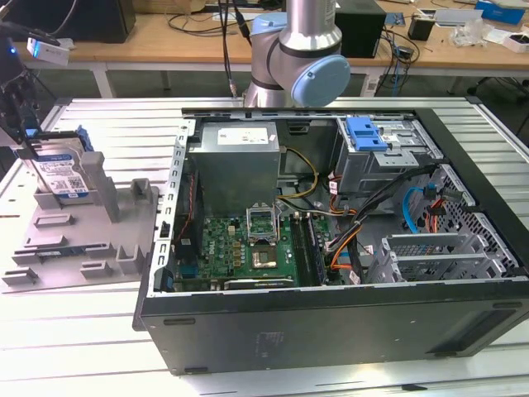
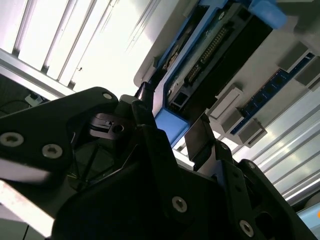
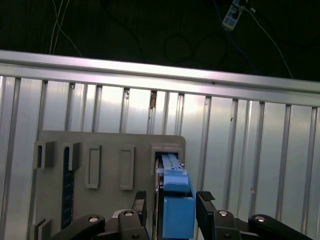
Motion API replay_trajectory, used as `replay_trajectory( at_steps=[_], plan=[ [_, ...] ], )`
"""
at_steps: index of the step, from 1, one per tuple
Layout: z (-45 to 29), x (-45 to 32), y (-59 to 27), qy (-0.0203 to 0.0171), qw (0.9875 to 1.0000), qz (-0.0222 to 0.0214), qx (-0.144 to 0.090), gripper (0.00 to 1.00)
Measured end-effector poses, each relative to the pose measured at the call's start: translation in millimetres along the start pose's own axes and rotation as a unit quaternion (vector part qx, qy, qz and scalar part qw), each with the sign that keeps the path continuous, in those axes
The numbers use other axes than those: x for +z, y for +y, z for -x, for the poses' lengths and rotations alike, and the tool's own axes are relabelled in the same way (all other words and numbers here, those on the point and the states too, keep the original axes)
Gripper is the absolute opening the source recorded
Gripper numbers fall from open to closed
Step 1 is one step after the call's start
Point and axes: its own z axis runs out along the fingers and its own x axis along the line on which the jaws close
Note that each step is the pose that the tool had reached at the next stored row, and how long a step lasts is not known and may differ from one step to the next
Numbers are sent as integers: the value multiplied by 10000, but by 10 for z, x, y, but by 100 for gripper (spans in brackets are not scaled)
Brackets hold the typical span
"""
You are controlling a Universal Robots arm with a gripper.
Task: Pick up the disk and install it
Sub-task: 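Pick up the disk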
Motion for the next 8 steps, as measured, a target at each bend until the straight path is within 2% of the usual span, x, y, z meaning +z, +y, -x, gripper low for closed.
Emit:
replay_trajectory(
  at_steps=[8],
  plan=[
    [-11,3,-12,0,10000,-1,0,52]
  ],
)
